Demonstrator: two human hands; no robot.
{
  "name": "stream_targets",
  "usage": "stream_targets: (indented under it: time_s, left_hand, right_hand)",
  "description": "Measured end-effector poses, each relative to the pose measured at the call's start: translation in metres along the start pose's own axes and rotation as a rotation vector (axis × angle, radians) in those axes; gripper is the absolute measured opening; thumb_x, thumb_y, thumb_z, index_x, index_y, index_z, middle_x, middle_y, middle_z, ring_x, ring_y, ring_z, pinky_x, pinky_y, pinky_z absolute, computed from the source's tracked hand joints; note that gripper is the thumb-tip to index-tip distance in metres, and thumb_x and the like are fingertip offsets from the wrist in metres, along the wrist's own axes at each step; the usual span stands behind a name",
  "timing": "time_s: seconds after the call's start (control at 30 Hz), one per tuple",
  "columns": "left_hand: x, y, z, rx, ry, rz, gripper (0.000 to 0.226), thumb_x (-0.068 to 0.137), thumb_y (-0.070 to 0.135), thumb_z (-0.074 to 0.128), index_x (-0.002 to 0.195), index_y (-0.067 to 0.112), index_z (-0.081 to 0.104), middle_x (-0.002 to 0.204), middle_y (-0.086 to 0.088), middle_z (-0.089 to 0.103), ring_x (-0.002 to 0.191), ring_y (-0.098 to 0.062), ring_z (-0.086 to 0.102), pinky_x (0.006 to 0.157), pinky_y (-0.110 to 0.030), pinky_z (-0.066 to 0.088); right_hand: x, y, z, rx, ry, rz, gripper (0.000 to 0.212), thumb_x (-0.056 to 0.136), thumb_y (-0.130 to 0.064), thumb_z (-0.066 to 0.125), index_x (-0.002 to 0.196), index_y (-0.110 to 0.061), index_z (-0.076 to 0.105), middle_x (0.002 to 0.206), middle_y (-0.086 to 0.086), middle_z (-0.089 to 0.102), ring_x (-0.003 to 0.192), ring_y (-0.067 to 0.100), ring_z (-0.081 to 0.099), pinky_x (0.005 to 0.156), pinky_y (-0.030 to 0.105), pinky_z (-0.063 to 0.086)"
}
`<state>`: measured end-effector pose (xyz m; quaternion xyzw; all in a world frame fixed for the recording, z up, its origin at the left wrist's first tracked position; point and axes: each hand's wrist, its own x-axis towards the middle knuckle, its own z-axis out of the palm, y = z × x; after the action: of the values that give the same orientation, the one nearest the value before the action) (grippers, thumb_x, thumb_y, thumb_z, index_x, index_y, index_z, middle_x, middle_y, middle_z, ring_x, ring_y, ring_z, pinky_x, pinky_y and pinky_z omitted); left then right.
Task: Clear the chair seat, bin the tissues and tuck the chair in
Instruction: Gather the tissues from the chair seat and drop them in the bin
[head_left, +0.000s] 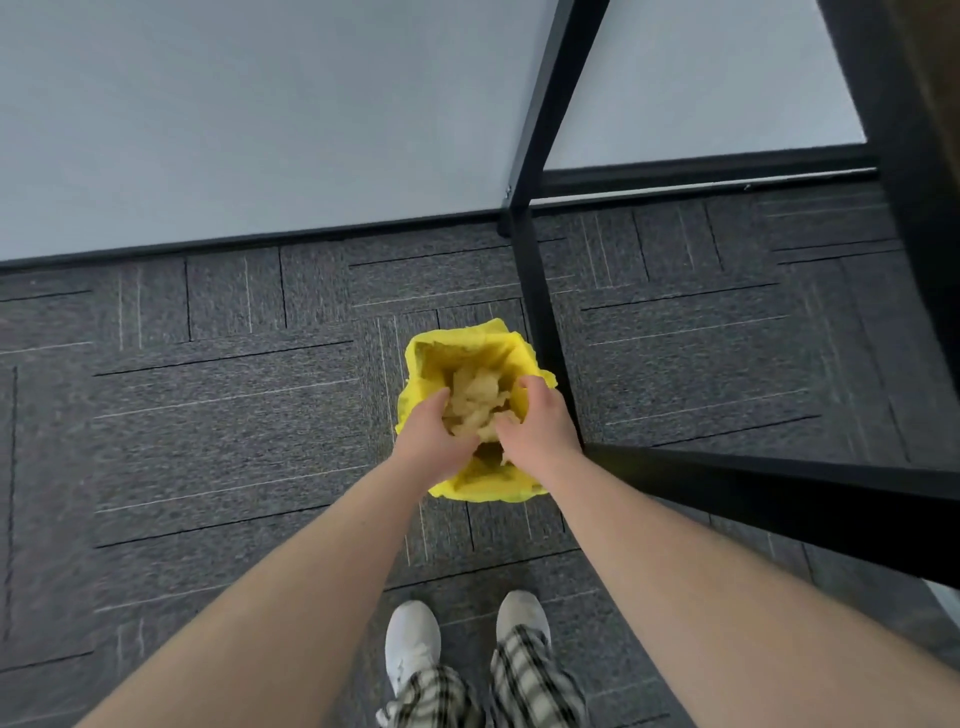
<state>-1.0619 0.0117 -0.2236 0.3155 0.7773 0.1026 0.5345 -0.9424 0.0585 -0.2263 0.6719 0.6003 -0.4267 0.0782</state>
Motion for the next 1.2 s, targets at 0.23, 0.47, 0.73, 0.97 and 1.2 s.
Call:
stream_targets:
  time_s: [0.23, 0.47, 0.73, 0.97, 1.2]
  left_hand:
    - [-0.03, 0.027, -0.032, 0.301, -0.103, 0.013, 0.078, 0.088, 0.032, 0.063, 0.152, 0.022, 0.019, 0.154, -0.007, 0.03, 0.133, -0.029, 0.043, 0.094, -0.033, 0.046]
    - [-0.084, 0.081, -0.056, 0.637, -0.169, 0.092, 0.077, 0.088, 0.039, 0.059, 0.151, 0.023, 0.019, 0.155, -0.007, 0.028, 0.138, -0.031, 0.037, 0.108, -0.041, 0.04]
    - [-0.18, 0.126, -0.048, 0.945, -0.257, 0.211, 0.077, 0.09, 0.047, 0.053, 0.152, 0.02, 0.018, 0.152, -0.006, 0.035, 0.136, -0.03, 0.04, 0.107, -0.037, 0.039]
    - [-0.281, 0.13, -0.019, 1.09, -0.316, 0.293, 0.068, 0.087, 0.053, 0.051, 0.144, 0.018, 0.036, 0.134, -0.004, 0.054, 0.117, -0.026, 0.056, 0.099, -0.037, 0.048]
    - [-0.419, 0.148, 0.06, 1.14, -0.277, 0.458, 0.07, 0.094, 0.046, 0.048, 0.151, 0.016, 0.02, 0.149, -0.006, 0.042, 0.13, -0.026, 0.048, 0.097, -0.029, 0.04]
  right_hand:
    - [-0.033, -0.005, -0.035, -0.064, -0.03, -0.006, 0.046, 0.096, -0.03, 0.051, 0.138, -0.019, 0.038, 0.135, 0.006, 0.047, 0.115, 0.027, 0.054, 0.087, 0.039, 0.05]
    - [-0.102, -0.005, -0.08, -0.052, -0.063, -0.048, 0.047, 0.091, -0.044, 0.049, 0.13, -0.02, 0.047, 0.132, 0.004, 0.053, 0.114, 0.027, 0.056, 0.089, 0.045, 0.053]
    - [-0.215, 0.018, -0.135, 0.036, -0.067, -0.002, 0.059, 0.096, -0.041, 0.049, 0.147, -0.02, 0.029, 0.152, 0.004, 0.035, 0.136, 0.027, 0.039, 0.108, 0.041, 0.038]
    - [-0.319, 0.063, -0.163, 0.081, 0.012, 0.011, 0.059, 0.095, -0.039, 0.052, 0.145, -0.014, 0.035, 0.15, 0.009, 0.039, 0.135, 0.026, 0.04, 0.108, 0.036, 0.035]
    - [-0.446, 0.155, -0.186, 0.103, 0.151, 0.052, 0.069, 0.094, -0.046, 0.05, 0.152, -0.027, 0.019, 0.159, 0.001, 0.023, 0.144, 0.024, 0.028, 0.116, 0.043, 0.029]
